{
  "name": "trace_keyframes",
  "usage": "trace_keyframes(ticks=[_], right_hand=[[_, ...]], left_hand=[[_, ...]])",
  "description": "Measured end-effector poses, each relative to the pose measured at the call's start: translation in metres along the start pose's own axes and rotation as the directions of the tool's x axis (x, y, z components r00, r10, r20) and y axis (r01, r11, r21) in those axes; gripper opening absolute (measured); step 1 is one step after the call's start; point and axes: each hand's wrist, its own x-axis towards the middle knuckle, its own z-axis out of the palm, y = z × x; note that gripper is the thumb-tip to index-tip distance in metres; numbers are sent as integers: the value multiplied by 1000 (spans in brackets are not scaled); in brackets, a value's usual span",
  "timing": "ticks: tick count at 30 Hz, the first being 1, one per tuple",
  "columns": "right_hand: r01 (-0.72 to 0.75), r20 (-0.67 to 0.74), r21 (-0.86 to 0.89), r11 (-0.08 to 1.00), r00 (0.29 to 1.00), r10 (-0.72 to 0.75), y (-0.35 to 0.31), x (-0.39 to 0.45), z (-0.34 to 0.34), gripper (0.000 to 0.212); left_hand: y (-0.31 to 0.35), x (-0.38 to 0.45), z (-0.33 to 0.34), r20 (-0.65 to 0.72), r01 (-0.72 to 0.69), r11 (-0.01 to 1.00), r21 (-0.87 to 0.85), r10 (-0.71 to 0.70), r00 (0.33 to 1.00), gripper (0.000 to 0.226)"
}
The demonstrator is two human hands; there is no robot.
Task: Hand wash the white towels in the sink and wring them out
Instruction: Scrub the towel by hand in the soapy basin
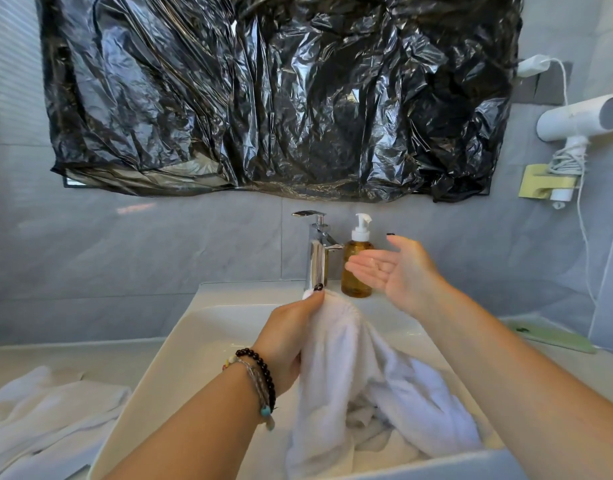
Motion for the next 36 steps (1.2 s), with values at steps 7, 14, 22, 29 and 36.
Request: trace_keyframes(ticks=[7, 14, 22, 29, 36], right_hand=[[579, 312, -598, 554, 805, -505, 75, -98, 14, 41], [599, 622, -779, -186, 701, -350, 87, -97, 25, 86], [567, 630, -755, -329, 766, -126, 103, -144, 8, 96], [538, 580, -812, -227, 788, -205, 91, -131, 7, 86], [489, 494, -866, -105, 801, -339, 77, -98, 22, 102]], left_hand=[[17, -26, 5, 85, 1, 944, -331, 28, 996, 42], [-1, -56, 9, 256, 30, 747, -664, 190, 948, 55], [9, -61, 0, 15, -71, 769, -636, 104, 994, 53], [5, -63, 6, 203, 27, 820, -572, 110, 973, 61], [4, -62, 4, 294, 26, 845, -534, 156, 943, 59]])
